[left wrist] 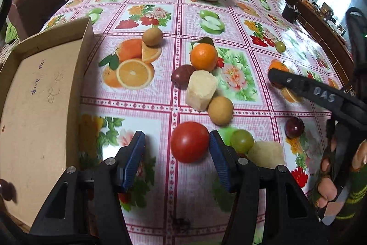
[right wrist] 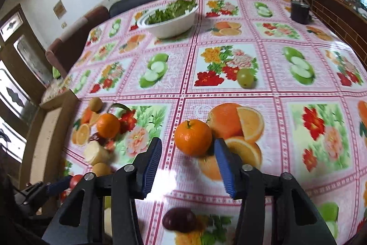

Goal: Organize fruits
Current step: 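Grasp a mandarin orange with the right tool while the left tool grasps a red tomato, then carry both fruits over the tray and open the right tool to drop the mandarin, then lower the tomato into the tray and open the left tool, then move both open tools back toward the remaining fruits, then grasp a red date with the left tool while the right tool grasps a dark red plum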

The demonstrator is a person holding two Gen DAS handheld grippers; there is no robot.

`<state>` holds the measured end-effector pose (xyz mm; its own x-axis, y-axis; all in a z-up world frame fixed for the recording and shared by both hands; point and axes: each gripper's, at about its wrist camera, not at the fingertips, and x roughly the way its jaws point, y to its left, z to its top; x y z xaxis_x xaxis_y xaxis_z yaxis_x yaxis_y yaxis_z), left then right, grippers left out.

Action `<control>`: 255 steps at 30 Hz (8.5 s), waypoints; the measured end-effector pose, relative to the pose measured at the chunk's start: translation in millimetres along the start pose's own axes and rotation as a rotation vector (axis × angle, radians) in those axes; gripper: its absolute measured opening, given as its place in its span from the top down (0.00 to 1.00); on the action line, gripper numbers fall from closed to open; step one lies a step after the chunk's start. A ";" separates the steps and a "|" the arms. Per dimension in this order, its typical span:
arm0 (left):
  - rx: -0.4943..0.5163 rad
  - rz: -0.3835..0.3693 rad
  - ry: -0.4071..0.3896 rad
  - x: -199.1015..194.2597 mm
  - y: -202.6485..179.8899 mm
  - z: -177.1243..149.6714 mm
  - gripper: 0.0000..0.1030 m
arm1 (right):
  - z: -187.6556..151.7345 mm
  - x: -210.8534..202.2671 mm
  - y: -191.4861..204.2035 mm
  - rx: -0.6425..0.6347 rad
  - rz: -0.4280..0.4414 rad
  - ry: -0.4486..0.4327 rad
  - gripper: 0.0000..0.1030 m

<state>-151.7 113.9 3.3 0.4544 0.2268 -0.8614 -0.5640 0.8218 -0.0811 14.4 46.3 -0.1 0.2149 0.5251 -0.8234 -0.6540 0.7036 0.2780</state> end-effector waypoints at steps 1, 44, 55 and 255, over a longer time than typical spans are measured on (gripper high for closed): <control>0.001 0.001 -0.003 0.2 0.1 0.5 0.49 | -0.6 4.8 1.1 -0.005 -0.008 0.010 0.55; -0.130 0.084 -0.183 -98.3 75.5 -45.3 0.71 | -75.3 -91.1 102.2 -0.117 0.213 -0.076 0.66; -0.170 0.086 -0.168 -94.5 97.9 -50.2 0.71 | -80.9 -81.9 129.6 -0.168 0.231 -0.044 0.66; -0.058 0.001 -0.214 -104.4 44.9 -49.1 0.78 | -97.9 -125.6 74.1 -0.098 0.175 -0.132 0.72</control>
<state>-258.3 101.5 64.9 0.5862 0.3381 -0.7363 -0.6001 0.7917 -0.1143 -132.1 -14.4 75.5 0.1813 0.6976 -0.6932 -0.7554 0.5501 0.3560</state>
